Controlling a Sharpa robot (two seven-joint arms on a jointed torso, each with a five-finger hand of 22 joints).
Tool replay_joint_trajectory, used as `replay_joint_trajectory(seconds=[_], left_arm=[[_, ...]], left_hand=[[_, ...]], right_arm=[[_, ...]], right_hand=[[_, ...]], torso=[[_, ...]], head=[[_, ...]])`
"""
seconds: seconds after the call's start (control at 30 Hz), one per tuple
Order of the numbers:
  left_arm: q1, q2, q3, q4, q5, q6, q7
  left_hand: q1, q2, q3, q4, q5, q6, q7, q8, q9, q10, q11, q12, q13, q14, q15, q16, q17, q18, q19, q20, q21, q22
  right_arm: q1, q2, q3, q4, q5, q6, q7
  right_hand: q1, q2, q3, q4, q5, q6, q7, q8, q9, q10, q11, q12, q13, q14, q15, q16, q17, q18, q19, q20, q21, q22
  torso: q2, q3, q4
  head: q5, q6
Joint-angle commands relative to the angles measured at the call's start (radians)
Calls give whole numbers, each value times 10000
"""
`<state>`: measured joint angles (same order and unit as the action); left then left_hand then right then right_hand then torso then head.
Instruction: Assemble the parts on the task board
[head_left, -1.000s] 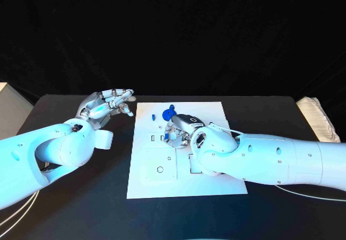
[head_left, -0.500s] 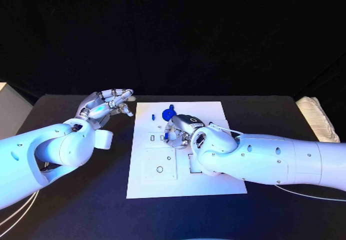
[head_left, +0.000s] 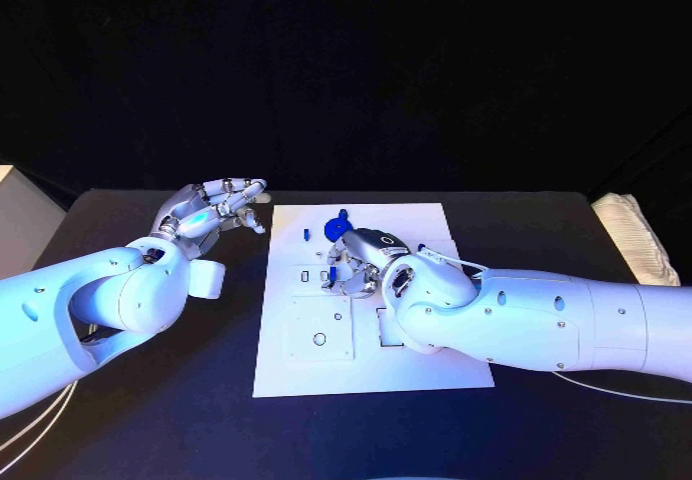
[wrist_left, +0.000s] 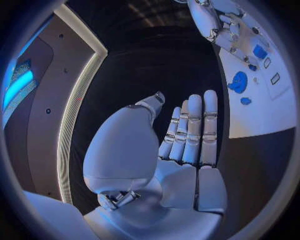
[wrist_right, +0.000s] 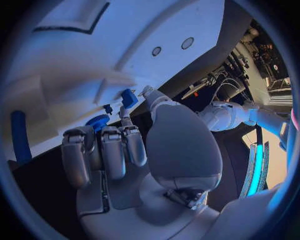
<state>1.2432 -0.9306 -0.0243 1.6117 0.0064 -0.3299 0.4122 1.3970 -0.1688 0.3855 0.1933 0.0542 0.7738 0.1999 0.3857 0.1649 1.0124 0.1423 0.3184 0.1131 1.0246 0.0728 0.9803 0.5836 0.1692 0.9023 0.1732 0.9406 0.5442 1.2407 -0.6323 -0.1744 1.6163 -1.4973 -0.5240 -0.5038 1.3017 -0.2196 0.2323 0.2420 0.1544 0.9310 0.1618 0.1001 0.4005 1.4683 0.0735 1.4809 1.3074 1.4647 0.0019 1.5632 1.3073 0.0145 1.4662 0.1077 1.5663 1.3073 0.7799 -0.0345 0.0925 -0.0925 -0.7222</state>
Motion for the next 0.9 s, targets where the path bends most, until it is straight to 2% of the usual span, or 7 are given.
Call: replay_joint_trajectory(seconds=[0.03, 0.1, 0.2, 0.37, 0.53, 0.73, 0.9], left_arm=[[4, 44, 4, -56, -669, 230, -538], [5, 69, 3, -102, -1081, 189, -964], [9, 151, 3, -240, -1830, 225, -2006], [31, 405, 6, -573, -3394, 648, -3801], [244, 800, 6, -920, -4864, 1442, -5457], [563, 1399, -8, -1299, -6578, 2506, -7260], [817, 2039, -148, -1679, -7765, 3160, -8347]], left_hand=[[-167, -82, -10, 60, -29, 106, 47, 208, 86, 315, -104, 440, 235, 206, -80, 392, 167, 151, -69, -70, 340, 202], [-310, -85, -116, 122, -32, 207, -37, 462, 229, 400, -197, 1018, 588, 379, -165, 789, 381, 146, -59, -146, 649, 384], [-465, -74, -288, 154, 8, 456, -284, 1110, 597, 631, -452, 2878, 1743, 2509, -424, 3170, 3805, -177, 1442, -358, 2332, 2539], [-755, -27, -58, 356, -12, 765, -673, 2228, 1440, 401, -850, 5780, 3702, 4180, -746, 4845, 7016, -625, 3147, -646, 4001, 5125], [-1102, -96, 134, 710, -30, 690, -822, 2752, 2046, 680, -984, 7367, 5437, 4603, -875, 5184, 7880, -775, 3675, -787, 4472, 5931], [-1474, -129, 33, 958, -33, 579, -797, 2834, 2238, 709, -960, 7638, 5773, 4666, -860, 5225, 8018, -800, 3750, -793, 4553, 6066], [-2092, 5, -214, 987, -31, 535, -801, 2955, 2468, 664, -951, 7756, 5934, 4681, -848, 5226, 8070, -806, 3759, -777, 4586, 6118]], right_arm=[[-12, -278, 5, 254, 142, -764, 658], [1, -494, 20, 371, 523, -1052, 1150], [109, -930, 54, 482, 1706, -1336, 2547], [435, -1724, 86, 596, 4248, -1362, 4426], [741, -2410, 97, 676, 5690, -1342, 5071], [974, -2970, 102, 571, 6664, -1337, 5405], [1055, -3144, 104, 295, 7103, -1284, 5447]], right_hand=[[229, 57, -493, 284, -52, -28, 13, -40, -34, 370, 70, -37, 1944, 984, 75, -44, 2304, -124, 994, 94, -27, 2589], [357, 100, -642, 385, -24, -47, 20, -60, -55, 374, 73, -30, 1948, 979, 79, -52, 2283, -114, 969, 94, -63, 2566], [824, 318, -583, 368, 336, -53, 31, -81, -91, 331, 77, -82, 1911, 956, 82, -89, 2191, -50, 807, 98, -292, 2423], [1260, 390, -304, 225, 693, 1, 35, -50, -112, 219, 76, -214, 1819, 866, 77, -233, 1848, 86, 460, 95, -793, 2118], [1316, 388, -195, 210, 904, -20, 46, -47, -128, 183, 82, -255, 1790, 861, 79, -246, 1827, 106, 407, 94, -876, 2073], [1292, 359, -164, 228, 1028, -15, 47, -36, -134, 192, 83, -240, 1800, 864, 79, -244, 1838, 105, 410, 94, -877, 2075], [1271, 347, -154, 243, 1079, -15, 47, -32, -137, 184, 84, -251, 1792, 863, 79, -247, 1833, 107, 406, 94, -885, 2071]], torso=[[-16, 9, 8], [-27, 14, -3], [-50, 17, -25], [-122, 41, -53], [-173, 66, -52], [-273, 119, -34], [-316, 151, -41]], head=[[19, -4], [36, -8], [76, -4], [103, -17], [142, -42], [172, -121], [185, -165]])
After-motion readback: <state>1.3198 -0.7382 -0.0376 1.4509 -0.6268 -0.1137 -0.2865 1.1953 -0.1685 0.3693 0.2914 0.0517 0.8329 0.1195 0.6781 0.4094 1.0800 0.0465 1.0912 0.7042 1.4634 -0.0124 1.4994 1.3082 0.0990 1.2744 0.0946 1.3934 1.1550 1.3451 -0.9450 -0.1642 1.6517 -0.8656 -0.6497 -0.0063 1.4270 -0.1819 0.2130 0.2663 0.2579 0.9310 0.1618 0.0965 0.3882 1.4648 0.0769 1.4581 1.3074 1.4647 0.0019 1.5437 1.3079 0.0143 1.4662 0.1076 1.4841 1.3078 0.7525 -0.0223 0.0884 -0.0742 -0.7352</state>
